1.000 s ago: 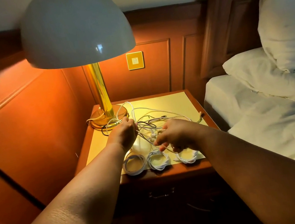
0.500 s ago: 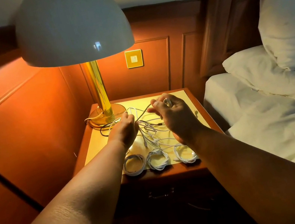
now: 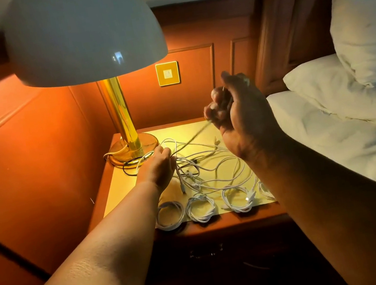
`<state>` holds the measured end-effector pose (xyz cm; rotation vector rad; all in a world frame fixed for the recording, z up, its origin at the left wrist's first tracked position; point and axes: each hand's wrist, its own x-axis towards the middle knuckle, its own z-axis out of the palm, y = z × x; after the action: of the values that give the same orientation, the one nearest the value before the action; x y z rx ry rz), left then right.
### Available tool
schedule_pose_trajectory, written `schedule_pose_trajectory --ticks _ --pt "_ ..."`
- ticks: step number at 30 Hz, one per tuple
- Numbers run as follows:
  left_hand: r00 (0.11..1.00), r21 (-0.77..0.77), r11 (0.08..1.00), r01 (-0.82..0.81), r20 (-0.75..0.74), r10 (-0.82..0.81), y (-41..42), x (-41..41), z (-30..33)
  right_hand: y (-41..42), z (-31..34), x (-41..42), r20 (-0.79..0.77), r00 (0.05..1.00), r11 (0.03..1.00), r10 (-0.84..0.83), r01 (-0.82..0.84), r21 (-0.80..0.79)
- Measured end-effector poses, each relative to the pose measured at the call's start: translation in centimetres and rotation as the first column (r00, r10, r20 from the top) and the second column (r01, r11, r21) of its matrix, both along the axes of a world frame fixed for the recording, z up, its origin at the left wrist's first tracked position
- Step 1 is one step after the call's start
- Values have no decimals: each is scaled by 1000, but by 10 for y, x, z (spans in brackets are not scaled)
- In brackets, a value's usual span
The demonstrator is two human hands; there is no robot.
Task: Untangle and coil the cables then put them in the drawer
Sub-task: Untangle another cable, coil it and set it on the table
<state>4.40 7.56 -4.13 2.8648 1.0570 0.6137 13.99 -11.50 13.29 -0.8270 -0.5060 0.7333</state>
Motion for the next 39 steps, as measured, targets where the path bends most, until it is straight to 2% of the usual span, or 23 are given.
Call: schedule_pose_trajectory --ticks 1,2,4,5,8,10,11,13,15,17,19,21,23,25,26,28,30,32,34,35,36,37,39 --pt "1000 -12 1000 -2 -5 2 1 1 0 0 -2 2 74 997 996 6 0 -86" --pt "1000 -29 1000 -5 -5 5 2 2 -1 0 -6 5 218 975 975 36 13 -222" --pt "999 -76 997 -16 36 19 5 4 -1 2 -20 10 543 802 830 249 112 -547" --pt "997 -99 995 -20 72 27 6 5 -1 3 -27 11 597 691 717 408 161 -678" --pt "990 -125 992 -10 140 28 7 7 0 5 -46 8 467 478 395 743 249 -884" --pt "990 -124 992 -5 141 23 5 8 0 6 -57 6 388 420 306 820 251 -919" --pt "990 -116 993 -9 137 25 4 8 0 8 -62 6 387 411 314 825 237 -920" --pt "992 -80 997 -6 128 17 3 8 -2 11 -68 6 496 423 436 759 236 -868" --pt "996 -43 999 0 94 4 1 7 -5 13 -69 9 694 452 632 561 307 -711" --pt "998 -24 1000 -1 69 3 -1 8 -5 13 -70 12 815 499 790 295 352 -502" --pt "998 -25 1000 -7 65 9 -2 11 -3 12 -75 15 815 571 874 95 344 -343" --pt "998 -34 999 -8 65 10 -3 12 0 8 -78 16 821 571 929 -2 305 -210" --pt "998 -21 1000 13 69 -11 -3 13 3 6 -78 12 750 659 965 -54 228 -131" --pt "997 -10 1000 28 69 -28 -3 12 5 4 -67 9 489 870 988 -69 127 -87" --pt "998 -16 999 28 64 -27 -3 12 5 3 -60 9 352 933 994 -76 98 -47" --pt "1000 -42 999 4 30 -3 -2 12 5 1 -44 12 233 966 993 -112 114 4" --pt "1000 -56 998 -11 -10 10 -2 12 4 -2 -31 15 260 952 987 -161 161 19" --pt "1000 -88 996 -25 -14 24 -3 13 4 -2 -27 17 392 905 983 -163 184 -15" --pt "998 -158 986 -45 39 51 -4 16 7 0 -31 15 640 768 950 -21 216 -227" --pt "995 -186 981 -52 70 66 -4 16 9 0 -34 13 738 662 889 134 248 -384" --pt "994 -201 978 -55 86 74 -4 17 11 -1 -38 11 765 559 791 319 287 -540" --pt "994 -202 978 -52 89 71 -4 17 13 0 -44 10 721 482 667 498 318 -674" --pt "997 -184 982 -36 66 49 -5 17 15 0 -52 7 569 420 449 708 354 -820"
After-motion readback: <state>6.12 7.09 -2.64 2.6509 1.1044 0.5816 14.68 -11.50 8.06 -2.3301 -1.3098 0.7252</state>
